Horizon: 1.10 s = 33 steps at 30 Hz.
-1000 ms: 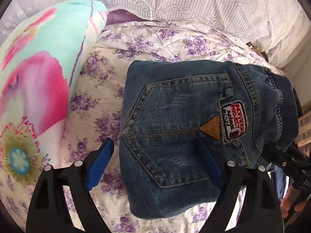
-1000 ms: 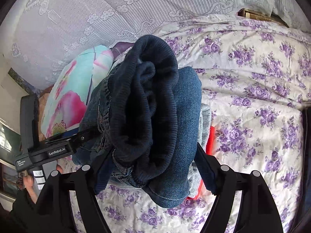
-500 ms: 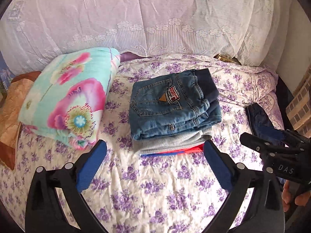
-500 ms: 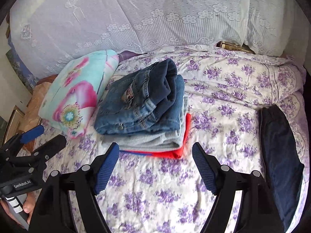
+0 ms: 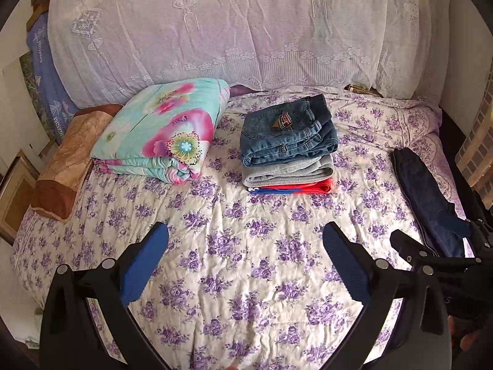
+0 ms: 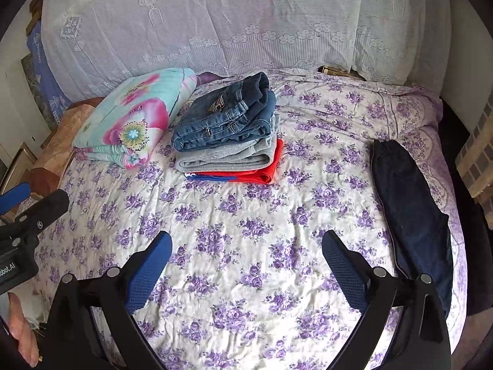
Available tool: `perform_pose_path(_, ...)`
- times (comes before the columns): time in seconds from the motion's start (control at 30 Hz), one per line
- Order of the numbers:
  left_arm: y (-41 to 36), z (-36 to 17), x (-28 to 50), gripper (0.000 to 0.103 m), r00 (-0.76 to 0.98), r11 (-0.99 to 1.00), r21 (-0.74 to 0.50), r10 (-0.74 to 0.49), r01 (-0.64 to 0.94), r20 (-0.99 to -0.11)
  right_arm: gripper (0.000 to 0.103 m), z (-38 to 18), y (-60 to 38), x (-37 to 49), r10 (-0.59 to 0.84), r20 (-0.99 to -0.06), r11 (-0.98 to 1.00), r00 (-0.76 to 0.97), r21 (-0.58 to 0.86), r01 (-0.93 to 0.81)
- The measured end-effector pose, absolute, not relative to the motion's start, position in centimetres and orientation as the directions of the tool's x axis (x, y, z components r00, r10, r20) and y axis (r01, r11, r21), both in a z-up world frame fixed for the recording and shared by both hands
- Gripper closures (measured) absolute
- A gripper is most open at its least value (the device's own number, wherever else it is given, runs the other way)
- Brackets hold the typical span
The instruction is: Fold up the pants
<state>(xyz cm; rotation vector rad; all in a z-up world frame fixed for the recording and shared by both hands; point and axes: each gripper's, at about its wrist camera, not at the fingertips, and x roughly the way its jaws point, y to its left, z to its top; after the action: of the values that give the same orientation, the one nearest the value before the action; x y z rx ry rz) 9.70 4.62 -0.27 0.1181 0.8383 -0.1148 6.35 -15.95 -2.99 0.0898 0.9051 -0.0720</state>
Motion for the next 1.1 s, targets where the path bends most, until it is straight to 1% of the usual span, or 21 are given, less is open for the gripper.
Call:
perform_pose_path(0.17,4.7,1.2,7.3,0.005,0.687,0.990,0.053,-0.054,0.134,-0.725,0.004,-1.9,-14.9,4.4,-0.062,-0.776,0.995,0.628,-0.002,0.095)
perform_pose_path(0.33,4.4,2.5,5.5,0.006,0.709,0.990,0.063,-0.044,0.124,-0.703,0.004,-0.9,-14.7,2.9,-0.065,-0.760,0.996,0.646,-0.008,0.090)
perform_pose_path(0.6,3.9,2.9,4.1,0.005,0.710,0.989,0.051,-0.061,0.136,-0.701,0.004,-0.5,-15.5,1.9,-0.050,-0.758,0.995,0.650,0.021,0.101)
perform_pose_path(0.93,4.2,2.8,3.0,0.005,0.713,0.991,0.057,-0.046,0.120,-0.699,0.004,-0.4,-14.9,1.4,-0.031,-0.755,0.996,0.655,0.032,0.084)
perform_pose_path(1.1,4.8,2.6,3.2,0.005,0.700,0.991,0.044,-0.056,0.124,-0.712,0.004,-0.4,-14.6,1.3,-0.031,-0.755,0.996,0.655,0.031,0.084)
